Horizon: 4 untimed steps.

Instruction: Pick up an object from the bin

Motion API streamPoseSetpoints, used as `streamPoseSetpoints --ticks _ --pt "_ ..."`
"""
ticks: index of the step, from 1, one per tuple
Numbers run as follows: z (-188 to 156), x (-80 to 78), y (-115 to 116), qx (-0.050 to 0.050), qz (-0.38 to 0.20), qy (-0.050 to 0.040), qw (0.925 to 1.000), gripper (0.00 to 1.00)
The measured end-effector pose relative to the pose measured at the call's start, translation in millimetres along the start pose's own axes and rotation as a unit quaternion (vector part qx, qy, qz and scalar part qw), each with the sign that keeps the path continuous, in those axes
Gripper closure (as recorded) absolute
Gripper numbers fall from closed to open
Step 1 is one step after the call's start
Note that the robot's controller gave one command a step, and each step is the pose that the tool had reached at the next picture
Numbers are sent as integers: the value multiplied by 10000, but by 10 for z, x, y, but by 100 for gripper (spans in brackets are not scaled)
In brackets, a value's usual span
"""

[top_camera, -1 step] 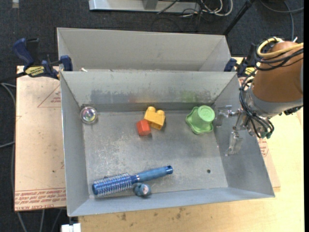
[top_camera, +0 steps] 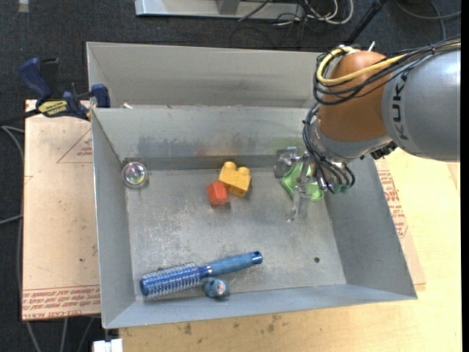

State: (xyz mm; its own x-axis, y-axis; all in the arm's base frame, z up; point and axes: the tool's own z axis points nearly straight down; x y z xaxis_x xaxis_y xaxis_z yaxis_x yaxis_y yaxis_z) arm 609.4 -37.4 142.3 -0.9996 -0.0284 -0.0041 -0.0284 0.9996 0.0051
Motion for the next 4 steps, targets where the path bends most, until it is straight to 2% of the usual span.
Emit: streamPoseSetpoints --ticks 1,2,3,4 --pt "-77 -87 -1021 44 -515 -4 9987 0" --pt "554 -312 -484 15 32 -81 10000 0" --pt "713 -373 -566 23 -207 -15 9998 0" --pt "713 -371 -552 9 -213 -3 9998 100"
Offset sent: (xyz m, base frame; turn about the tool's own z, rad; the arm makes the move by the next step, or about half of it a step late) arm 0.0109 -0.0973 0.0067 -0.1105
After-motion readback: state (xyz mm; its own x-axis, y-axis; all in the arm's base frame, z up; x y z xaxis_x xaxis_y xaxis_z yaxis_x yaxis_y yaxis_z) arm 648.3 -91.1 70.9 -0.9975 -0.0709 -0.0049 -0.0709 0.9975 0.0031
